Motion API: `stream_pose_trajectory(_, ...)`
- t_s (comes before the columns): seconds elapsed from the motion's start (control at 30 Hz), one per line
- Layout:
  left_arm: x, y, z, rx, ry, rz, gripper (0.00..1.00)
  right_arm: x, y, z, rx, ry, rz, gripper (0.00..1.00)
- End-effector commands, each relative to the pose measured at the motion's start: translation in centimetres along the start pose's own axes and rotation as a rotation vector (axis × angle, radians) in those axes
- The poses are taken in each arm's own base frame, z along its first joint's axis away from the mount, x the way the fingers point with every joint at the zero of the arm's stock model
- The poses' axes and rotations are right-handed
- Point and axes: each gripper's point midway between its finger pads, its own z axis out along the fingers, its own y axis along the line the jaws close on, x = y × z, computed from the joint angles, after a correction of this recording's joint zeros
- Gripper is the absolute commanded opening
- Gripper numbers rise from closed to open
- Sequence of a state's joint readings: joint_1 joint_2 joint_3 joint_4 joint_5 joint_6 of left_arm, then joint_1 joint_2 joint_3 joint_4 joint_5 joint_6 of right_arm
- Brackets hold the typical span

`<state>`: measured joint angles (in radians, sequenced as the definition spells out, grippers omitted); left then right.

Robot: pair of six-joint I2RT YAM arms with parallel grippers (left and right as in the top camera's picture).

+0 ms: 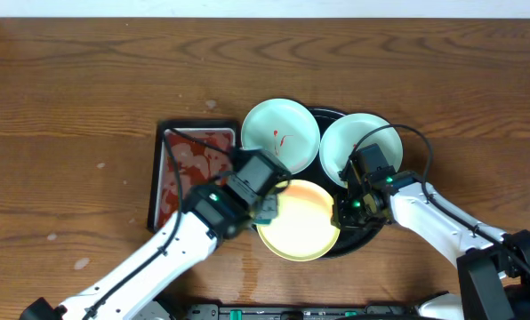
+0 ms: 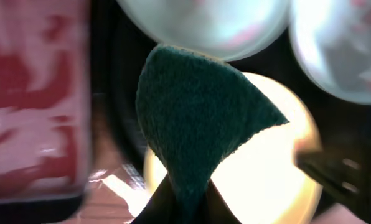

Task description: Clean dirty plates on tray and stack at the side

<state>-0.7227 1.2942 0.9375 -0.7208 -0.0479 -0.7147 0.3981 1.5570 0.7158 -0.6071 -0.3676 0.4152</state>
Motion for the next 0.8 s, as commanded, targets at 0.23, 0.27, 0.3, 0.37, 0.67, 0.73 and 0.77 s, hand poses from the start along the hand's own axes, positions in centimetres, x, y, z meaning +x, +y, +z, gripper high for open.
stream_pose_trajectory(0.23, -3.4, 6.6, 0.1, -0.132, -0.025, 0.013, 0.08, 0.2, 0.5, 0.5, -0.008, 0.004, -0.021, 0.01)
stream_pose_trajectory(0.27, -3.6, 7.1, 0.2, -0.141, -0.024, 0.013, 0.08, 0.1, 0.5, 0.5, -0.011, -0.001, -0.023, 0.01)
stream_pose_trajectory(0.3, -3.8, 7.6, 0.2, -0.150, -0.023, 0.010, 0.08, -0.1, 0.6, 0.4, -0.012, -0.009, -0.026, 0.01)
stream_pose_trajectory(0.37, -4.1, 8.7, 0.2, -0.168, -0.019, -0.011, 0.08, -0.4, 0.6, 0.1, -0.002, -0.026, -0.031, 0.01)
stream_pose_trajectory(0.67, -4.8, 12.1, 0.0, -0.188, 0.000, -0.139, 0.08, -2.6, 0.6, -4.8, 0.101, -0.186, -0.080, 0.01)
stream_pose_trajectory(0.73, -4.6, 12.6, 0.1, -0.197, 0.006, -0.153, 0.08, -3.3, 0.4, -6.0, 0.139, -0.239, -0.096, 0.01)
stream_pose_trajectory(0.77, -4.5, 12.7, 0.1, -0.200, 0.009, -0.156, 0.07, -3.6, 0.3, -6.5, 0.157, -0.266, -0.100, 0.01)
